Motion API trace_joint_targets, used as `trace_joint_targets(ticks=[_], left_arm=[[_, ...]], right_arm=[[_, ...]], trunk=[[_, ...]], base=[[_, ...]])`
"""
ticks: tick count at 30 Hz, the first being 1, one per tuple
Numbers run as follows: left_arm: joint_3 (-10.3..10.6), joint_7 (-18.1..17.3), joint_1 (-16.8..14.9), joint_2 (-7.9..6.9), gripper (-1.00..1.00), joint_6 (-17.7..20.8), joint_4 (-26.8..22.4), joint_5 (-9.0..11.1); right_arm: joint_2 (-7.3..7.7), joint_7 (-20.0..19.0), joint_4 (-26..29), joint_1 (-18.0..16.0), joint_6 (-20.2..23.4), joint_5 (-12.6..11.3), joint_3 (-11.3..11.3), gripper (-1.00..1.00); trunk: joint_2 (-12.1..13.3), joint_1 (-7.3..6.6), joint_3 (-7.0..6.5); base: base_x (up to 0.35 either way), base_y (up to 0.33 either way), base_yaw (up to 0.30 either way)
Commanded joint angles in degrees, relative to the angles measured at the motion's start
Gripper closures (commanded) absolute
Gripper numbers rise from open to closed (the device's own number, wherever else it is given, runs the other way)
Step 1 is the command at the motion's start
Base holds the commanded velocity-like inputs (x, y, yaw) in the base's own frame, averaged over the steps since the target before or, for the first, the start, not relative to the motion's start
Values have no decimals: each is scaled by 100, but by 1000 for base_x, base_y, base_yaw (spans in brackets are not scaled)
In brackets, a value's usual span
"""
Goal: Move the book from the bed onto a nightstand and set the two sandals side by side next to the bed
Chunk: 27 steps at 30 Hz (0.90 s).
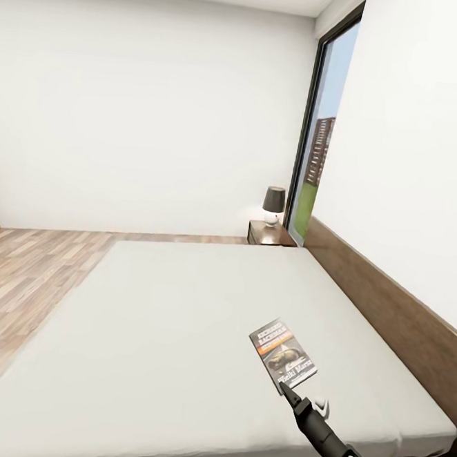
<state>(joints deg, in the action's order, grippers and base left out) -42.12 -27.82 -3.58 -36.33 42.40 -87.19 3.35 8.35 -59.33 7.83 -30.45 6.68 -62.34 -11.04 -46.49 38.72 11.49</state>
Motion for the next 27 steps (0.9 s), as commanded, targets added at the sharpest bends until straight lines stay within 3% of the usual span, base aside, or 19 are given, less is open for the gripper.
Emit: trace_joint_targets(ticks=[1, 27], left_arm=[[-7, 9, -7, 0, -100, 49, -4, 34], [-7, 145, -6, 2, -100, 49, -2, 34]], right_arm=[[2, -17, -1, -4, 51, -60, -30, 100], [-8, -26, -1, -4, 18, -59, -30, 100]], trunk=[[35, -21, -10], [1078, -592, -477]], base=[[0, 0, 0], [0, 0, 0]])
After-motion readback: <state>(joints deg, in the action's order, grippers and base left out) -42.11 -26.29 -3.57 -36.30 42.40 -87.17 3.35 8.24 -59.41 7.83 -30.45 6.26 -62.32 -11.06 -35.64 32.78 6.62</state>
